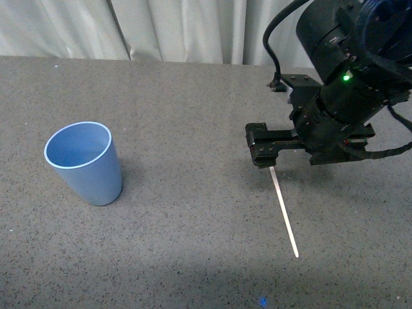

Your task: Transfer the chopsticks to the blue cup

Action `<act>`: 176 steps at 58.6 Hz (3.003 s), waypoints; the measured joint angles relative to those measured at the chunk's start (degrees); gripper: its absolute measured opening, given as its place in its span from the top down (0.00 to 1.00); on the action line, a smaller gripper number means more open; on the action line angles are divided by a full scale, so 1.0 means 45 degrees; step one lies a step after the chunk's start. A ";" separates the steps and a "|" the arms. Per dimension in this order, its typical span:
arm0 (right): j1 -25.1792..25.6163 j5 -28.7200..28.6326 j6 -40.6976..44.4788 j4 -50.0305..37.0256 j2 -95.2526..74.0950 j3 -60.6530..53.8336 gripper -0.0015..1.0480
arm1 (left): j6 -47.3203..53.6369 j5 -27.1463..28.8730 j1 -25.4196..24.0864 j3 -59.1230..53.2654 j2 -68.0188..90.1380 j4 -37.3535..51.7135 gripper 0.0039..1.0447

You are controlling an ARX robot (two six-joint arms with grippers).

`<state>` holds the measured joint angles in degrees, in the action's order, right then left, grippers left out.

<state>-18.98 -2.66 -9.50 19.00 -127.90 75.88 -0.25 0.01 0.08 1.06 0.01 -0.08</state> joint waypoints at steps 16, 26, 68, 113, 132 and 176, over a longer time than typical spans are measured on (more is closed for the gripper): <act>-0.0189 0.0204 -0.0335 0.0602 -0.0996 0.1127 0.13 | 0.0005 0.0000 0.0000 0.0000 0.0000 0.0000 0.06; -0.0194 0.0403 -0.0321 0.1010 -0.1326 0.1681 0.41 | 0.0000 0.0000 0.0000 0.0000 0.0000 0.0000 0.06; 0.0083 0.0194 -0.0821 -0.0573 -0.0850 0.0714 0.99 | 0.0005 0.0000 0.0000 0.0000 0.0000 0.0000 0.06; -0.2059 -0.4177 -0.1477 -1.4100 0.2229 -0.1321 0.99 | 0.0000 0.0000 0.0000 0.0000 0.0000 0.0000 0.06; -0.3531 -0.5620 -0.1292 -1.4387 0.1239 -0.0131 0.99 | 0.0000 0.0000 0.0000 0.0000 0.0000 0.0000 0.06; -0.4493 -0.5819 -0.1122 -1.4664 -0.0452 -0.0321 0.99 | 0.0000 0.0000 0.0000 0.0000 0.0000 0.0000 0.06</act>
<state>-39.20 -28.84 -14.55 -46.98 -129.93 74.43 -0.25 0.01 0.08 1.06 0.01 -0.08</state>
